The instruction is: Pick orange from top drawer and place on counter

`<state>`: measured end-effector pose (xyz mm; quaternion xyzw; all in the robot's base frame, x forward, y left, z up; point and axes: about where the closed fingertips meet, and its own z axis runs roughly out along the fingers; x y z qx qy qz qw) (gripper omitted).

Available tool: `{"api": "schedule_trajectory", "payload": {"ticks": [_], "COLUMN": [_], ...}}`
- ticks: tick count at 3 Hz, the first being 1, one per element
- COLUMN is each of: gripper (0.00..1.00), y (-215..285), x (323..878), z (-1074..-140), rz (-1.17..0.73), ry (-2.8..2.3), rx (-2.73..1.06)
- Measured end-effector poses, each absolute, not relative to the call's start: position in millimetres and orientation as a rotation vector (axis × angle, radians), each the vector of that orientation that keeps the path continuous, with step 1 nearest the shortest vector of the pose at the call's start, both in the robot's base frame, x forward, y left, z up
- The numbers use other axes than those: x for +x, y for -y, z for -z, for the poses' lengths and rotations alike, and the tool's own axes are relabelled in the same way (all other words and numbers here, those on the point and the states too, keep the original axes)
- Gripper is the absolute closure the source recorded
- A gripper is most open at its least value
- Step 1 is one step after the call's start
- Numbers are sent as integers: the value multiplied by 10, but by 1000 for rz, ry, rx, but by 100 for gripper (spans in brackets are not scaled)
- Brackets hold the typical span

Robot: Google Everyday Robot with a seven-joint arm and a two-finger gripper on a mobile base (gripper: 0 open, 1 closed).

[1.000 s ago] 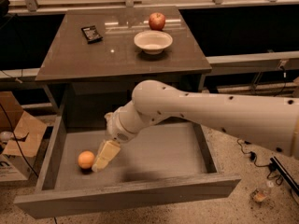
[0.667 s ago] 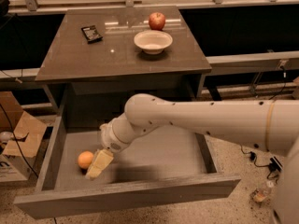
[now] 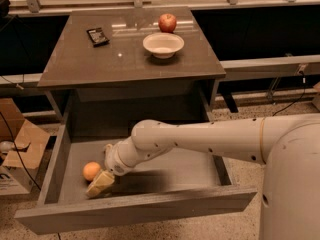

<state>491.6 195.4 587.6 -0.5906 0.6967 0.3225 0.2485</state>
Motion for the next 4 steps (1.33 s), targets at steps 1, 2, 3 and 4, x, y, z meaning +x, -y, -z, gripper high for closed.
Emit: {"api": "schedule_trajectory", "payload": {"ticks": [1, 2, 3, 4], "gripper": [42, 66, 89, 100], "y": [-1953, -1939, -1930, -1915], "x": [4914, 4825, 4768, 4833], "z": [-5927, -6088, -6374, -6652], "rz": [-879, -898, -919, -915], "ry": [-1899, -1881, -1812, -1761], "rx": [-1609, -1549, -1531, -1507]}}
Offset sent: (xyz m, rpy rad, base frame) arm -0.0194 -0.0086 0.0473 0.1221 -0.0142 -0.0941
